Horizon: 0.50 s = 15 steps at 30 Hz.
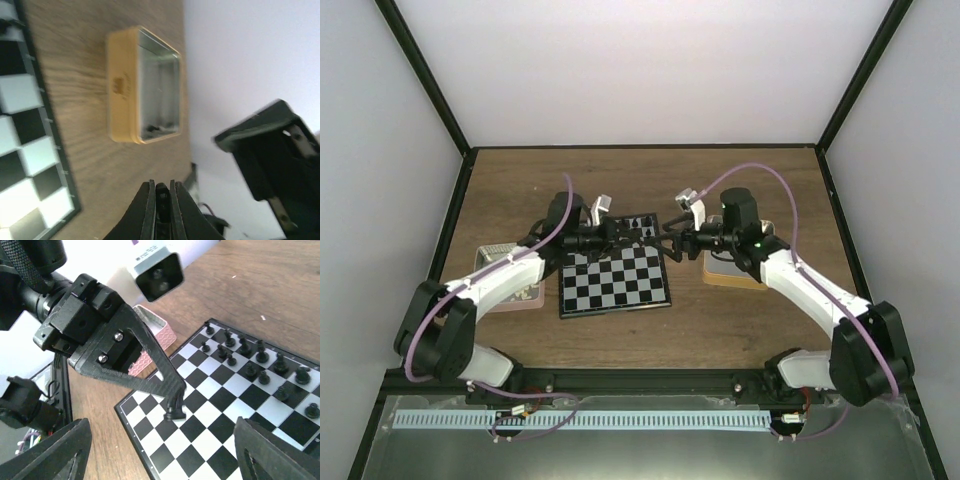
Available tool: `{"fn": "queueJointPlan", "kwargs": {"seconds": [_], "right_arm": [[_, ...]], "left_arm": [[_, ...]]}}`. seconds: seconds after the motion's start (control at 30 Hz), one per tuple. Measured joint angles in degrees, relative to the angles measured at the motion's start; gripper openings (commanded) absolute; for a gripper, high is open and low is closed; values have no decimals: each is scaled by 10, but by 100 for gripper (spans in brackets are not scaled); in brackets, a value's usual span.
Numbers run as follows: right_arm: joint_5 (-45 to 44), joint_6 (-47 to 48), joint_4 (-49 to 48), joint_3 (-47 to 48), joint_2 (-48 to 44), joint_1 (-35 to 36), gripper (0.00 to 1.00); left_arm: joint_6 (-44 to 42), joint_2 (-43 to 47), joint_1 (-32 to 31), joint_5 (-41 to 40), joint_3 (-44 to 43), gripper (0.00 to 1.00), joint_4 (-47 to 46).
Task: Set up the chess pieces on the board
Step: Place the chess piece on the chessboard.
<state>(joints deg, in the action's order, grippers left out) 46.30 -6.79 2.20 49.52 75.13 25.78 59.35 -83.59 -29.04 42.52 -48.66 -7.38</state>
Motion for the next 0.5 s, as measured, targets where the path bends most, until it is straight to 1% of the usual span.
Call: {"fn": "queueJointPlan", "kwargs": {"seconds": [0.1, 0.17, 0.3, 0.37, 0.43, 0.5], "right_arm": [[-42, -21, -18, -20, -27, 0, 82], [-69, -36, -25, -32, -40, 0, 82], [-118, -77, -44, -55, -49, 0, 81], [-132, -93, -53, -64, -49, 0, 80], [-143, -108, -58, -71, -48, 0, 80], [-148, -120, -60, -73, -45, 0, 79]], "left_arm": [[-65, 21, 3, -82, -10, 4, 74], [-112, 41, 3, -171, -14, 4, 127], [-190, 65, 6, -348, -18, 4, 202], [-221, 63, 8, -424, -22, 4, 230], [-244, 51, 14, -482, -31, 4, 252], [-262, 26, 23, -521, -47, 4, 262]]}}
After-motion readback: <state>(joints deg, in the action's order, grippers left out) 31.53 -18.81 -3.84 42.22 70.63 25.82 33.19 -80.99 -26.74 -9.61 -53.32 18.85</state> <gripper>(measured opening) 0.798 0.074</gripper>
